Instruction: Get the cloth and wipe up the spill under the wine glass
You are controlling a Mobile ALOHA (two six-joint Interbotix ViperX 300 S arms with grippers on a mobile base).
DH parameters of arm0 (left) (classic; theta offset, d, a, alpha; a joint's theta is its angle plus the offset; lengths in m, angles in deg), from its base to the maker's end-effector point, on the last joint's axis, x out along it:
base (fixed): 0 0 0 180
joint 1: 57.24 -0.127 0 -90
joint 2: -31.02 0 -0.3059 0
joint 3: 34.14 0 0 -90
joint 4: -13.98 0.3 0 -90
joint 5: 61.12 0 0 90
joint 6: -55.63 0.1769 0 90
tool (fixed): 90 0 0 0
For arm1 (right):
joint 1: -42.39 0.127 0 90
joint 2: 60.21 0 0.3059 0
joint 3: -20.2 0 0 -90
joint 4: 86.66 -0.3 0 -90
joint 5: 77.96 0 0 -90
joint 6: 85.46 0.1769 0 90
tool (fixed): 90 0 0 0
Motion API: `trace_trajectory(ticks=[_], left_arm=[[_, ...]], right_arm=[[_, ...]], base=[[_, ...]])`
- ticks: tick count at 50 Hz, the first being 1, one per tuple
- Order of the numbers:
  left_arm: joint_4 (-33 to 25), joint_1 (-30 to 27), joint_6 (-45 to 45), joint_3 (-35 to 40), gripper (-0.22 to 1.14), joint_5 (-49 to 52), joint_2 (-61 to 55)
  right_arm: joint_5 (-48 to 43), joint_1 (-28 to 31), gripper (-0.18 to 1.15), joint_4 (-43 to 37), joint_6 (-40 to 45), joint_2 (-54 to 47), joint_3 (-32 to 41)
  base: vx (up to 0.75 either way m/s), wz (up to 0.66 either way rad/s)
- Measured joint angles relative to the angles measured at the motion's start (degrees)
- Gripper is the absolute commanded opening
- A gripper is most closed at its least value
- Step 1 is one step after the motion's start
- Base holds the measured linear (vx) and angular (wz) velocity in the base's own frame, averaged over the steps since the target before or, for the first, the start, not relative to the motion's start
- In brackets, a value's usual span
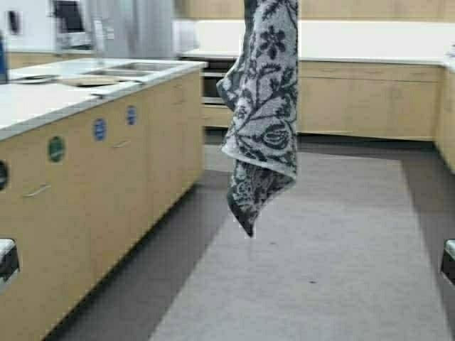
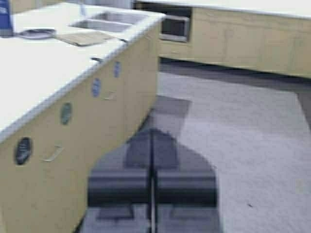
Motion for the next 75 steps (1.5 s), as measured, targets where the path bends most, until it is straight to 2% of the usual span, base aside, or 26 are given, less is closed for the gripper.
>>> trace_trajectory(ticks=[21, 29, 47, 62, 75], left_arm=[[-0.18, 0.00, 0.35, 0.88, 0.03, -3.87, -8.61], [-0.18, -0.09, 0.26, 3.08, 0.02, -9.14, -17.40], [0.35, 0.00, 0.26, 13.18, 0.02, -22.59, -42.89], [4.83, 4.31, 0.70, 20.30, 0.02, -30.59, -59.06], [7.38, 8.88, 0.26, 21.18, 0.03, -41.04, -69.52]], right_arm=[[-0.09, -2.64, 0.06, 0.00, -0.09, -0.18, -0.79], [-0.26, -2.90, 0.06, 0.00, -0.18, -0.44, -1.32], [-2.02, -5.71, 0.06, 0.00, -0.18, -1.93, -2.11], [-2.72, -7.03, 0.06, 0.00, -0.35, -2.20, -2.64], [-3.08, -7.56, 0.06, 0.00, -0.09, -2.29, -2.64]], base=[[0.03, 0.27], [0.05, 0.25], [0.06, 0.23], [0.07, 0.22], [0.15, 0.19]])
